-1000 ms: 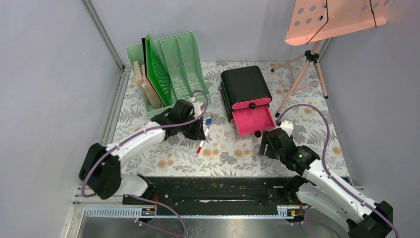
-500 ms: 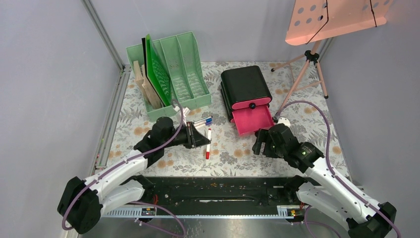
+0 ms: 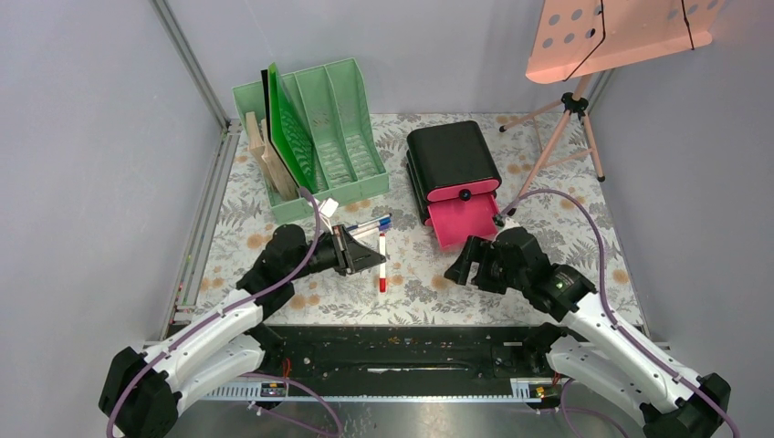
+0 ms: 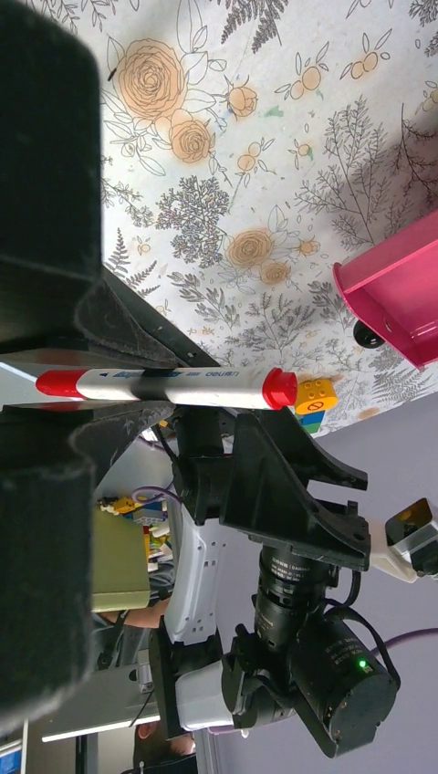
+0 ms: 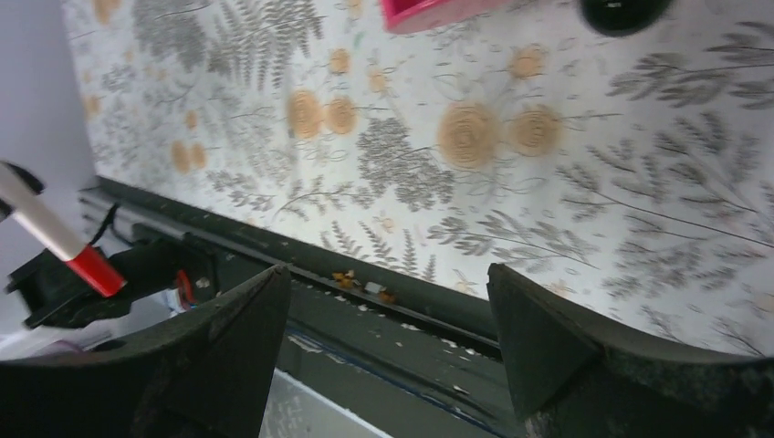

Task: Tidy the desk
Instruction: Pick up the stationery from the center of the board.

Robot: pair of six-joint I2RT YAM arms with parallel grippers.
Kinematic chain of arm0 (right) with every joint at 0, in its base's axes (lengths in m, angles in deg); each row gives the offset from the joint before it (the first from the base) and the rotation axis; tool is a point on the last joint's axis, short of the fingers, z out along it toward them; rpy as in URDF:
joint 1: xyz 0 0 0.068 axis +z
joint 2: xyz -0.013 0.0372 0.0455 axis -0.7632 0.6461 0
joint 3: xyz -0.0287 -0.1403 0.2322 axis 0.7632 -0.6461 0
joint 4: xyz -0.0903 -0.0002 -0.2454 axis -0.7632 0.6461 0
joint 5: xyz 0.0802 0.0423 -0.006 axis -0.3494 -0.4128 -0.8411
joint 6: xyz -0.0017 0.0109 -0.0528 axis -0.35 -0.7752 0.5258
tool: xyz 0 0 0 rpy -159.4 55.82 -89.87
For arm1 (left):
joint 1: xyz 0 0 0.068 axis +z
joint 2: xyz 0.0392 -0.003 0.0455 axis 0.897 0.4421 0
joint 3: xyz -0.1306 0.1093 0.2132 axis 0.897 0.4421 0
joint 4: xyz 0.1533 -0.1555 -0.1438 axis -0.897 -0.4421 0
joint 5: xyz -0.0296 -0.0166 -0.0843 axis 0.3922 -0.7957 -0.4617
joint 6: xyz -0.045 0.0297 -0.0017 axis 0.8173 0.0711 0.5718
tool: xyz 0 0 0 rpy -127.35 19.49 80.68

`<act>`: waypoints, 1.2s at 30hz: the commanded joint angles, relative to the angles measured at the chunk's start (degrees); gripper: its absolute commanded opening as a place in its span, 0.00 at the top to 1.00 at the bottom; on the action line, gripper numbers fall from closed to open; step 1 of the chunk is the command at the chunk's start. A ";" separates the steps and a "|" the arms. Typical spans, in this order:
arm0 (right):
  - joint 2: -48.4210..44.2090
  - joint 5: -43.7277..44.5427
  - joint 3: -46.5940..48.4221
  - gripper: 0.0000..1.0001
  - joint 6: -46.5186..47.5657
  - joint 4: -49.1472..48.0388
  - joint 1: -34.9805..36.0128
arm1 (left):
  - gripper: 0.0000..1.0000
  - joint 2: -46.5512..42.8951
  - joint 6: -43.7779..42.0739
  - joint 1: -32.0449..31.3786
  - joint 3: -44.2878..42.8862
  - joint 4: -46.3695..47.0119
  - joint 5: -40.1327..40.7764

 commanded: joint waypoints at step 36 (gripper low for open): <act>24.37 -18.12 5.57 0.64 -10.24 -44.06 19.23 | 1.00 -3.80 10.74 0.20 4.49 6.71 0.03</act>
